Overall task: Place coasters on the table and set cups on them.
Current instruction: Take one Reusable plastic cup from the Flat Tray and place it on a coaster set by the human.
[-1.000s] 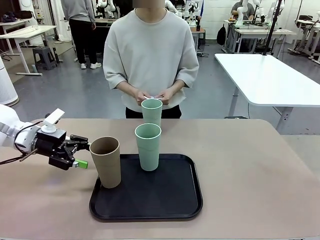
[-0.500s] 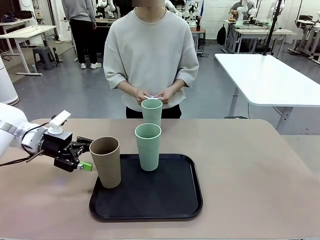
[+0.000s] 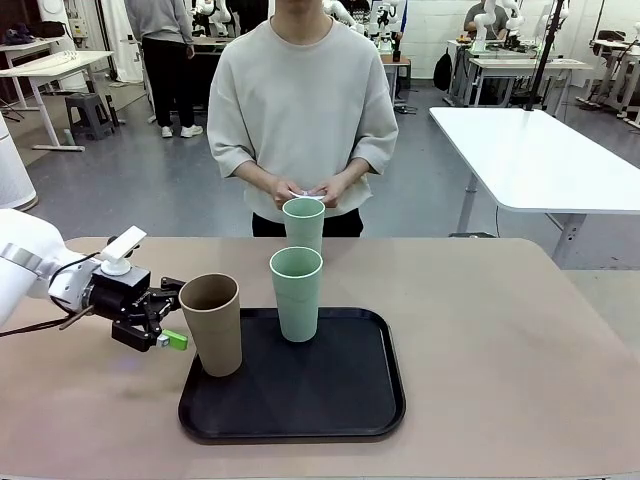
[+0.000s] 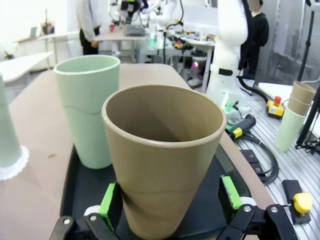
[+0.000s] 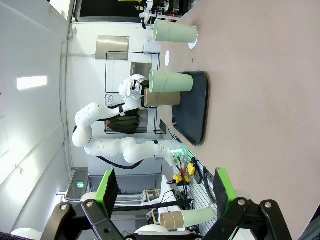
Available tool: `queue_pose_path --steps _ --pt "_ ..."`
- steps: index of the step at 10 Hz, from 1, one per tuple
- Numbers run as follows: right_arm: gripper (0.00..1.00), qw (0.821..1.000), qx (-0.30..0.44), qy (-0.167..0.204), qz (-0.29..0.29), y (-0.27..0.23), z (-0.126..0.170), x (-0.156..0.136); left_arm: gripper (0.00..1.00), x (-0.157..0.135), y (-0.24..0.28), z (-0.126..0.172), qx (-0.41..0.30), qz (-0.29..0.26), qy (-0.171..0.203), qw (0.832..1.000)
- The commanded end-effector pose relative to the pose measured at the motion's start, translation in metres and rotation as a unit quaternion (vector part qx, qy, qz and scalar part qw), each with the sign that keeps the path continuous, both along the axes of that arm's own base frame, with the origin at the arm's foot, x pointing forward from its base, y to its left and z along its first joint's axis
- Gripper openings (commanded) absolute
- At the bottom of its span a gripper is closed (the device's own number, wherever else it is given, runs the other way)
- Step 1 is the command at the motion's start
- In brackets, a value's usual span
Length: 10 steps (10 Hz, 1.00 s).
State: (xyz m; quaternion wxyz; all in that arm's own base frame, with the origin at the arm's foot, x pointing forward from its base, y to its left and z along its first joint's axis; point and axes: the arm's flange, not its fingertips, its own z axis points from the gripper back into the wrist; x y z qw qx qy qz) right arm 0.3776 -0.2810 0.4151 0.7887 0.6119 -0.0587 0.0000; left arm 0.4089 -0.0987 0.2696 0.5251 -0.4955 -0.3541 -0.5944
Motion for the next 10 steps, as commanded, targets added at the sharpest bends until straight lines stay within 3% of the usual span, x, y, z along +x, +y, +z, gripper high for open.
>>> queue_pose_path --steps 1,10 --pt "1.00 1.000 0.003 -0.003 -0.007 0.000 0.000 0.002 1.00 0.001 -0.002 -0.006 -0.016 -0.032 -0.036 0.999" --pt "1.00 1.000 0.003 -0.003 -0.007 0.000 0.000 0.002 1.00 0.012 -0.020 -0.016 -0.017 -0.036 -0.035 0.999"
